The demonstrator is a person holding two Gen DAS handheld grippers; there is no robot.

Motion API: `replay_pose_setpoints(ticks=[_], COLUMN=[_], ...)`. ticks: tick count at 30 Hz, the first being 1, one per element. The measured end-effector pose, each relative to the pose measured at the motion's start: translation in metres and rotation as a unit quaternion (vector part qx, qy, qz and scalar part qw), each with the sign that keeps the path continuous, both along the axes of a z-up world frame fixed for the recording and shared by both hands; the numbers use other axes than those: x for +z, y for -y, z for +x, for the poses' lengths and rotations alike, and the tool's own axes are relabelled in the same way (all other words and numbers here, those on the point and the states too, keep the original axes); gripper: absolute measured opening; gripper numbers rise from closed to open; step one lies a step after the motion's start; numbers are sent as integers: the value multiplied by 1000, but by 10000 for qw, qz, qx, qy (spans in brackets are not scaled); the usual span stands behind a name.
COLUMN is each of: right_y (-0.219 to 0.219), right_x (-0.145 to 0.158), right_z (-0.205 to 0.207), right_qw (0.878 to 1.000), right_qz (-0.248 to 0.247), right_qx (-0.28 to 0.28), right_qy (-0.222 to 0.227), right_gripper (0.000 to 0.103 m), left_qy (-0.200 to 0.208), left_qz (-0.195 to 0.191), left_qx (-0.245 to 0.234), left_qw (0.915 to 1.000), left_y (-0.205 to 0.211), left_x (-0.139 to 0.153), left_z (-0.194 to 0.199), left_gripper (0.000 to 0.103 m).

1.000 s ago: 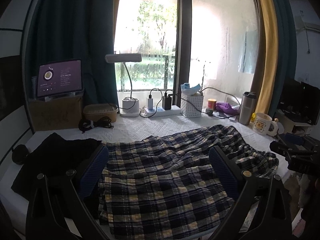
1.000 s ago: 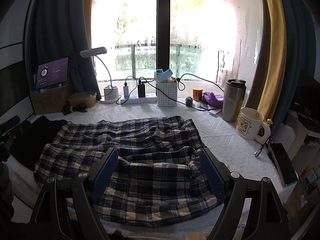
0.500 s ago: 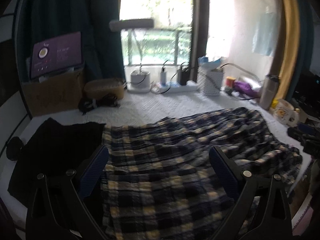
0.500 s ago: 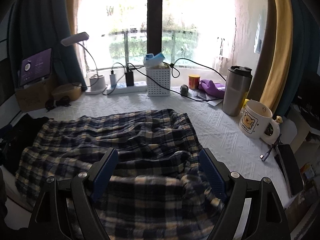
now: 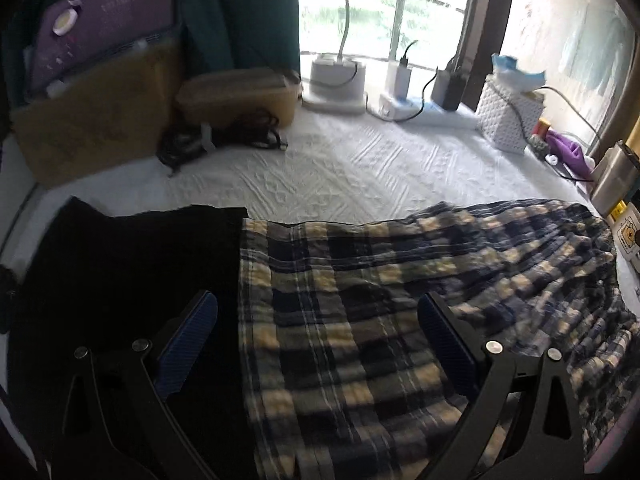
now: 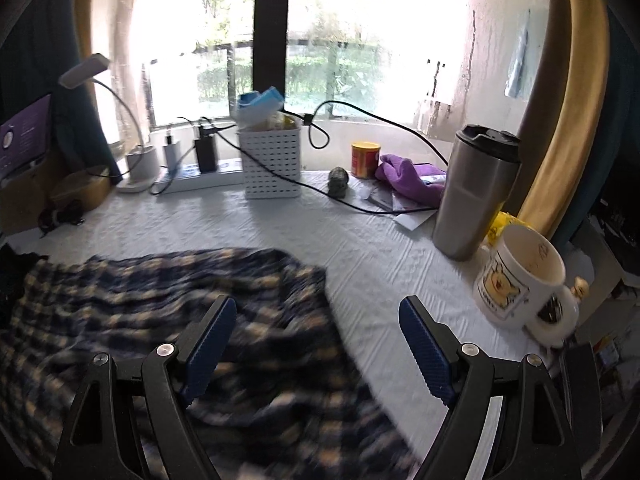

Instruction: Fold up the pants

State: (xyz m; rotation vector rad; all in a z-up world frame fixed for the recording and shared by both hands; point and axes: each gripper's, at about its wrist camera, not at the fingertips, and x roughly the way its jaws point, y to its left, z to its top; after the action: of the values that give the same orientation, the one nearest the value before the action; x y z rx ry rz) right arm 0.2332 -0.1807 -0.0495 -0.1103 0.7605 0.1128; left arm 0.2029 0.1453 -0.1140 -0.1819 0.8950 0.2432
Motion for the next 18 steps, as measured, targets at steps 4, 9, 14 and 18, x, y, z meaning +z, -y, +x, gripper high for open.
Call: replay_pose_setpoints(ticks=[4,9,14,18], right_y=[11,14,3,-14], right_x=[-19,-43,-68,-83], right_z=[36,72,92,98], right_qw=[9990,9954,9898,9879], right_qz=[220,615,764,569], right_qx=[91,276,521,780], right_qy=[-372,-683,-1085,-1213], right_gripper=[85,84,70,50], left_qy=[-247,-529,-557,-459], left_qz=[85,178,289,409], left_qx=[-20,-141,-192,-263], left_qw=[9997,9983,9978,9978], left_y=[-6,-4,4,15], left_x=[-10,-22,-27,-27], left_z=[18,34,42,44], left_gripper=[91,66,45,25])
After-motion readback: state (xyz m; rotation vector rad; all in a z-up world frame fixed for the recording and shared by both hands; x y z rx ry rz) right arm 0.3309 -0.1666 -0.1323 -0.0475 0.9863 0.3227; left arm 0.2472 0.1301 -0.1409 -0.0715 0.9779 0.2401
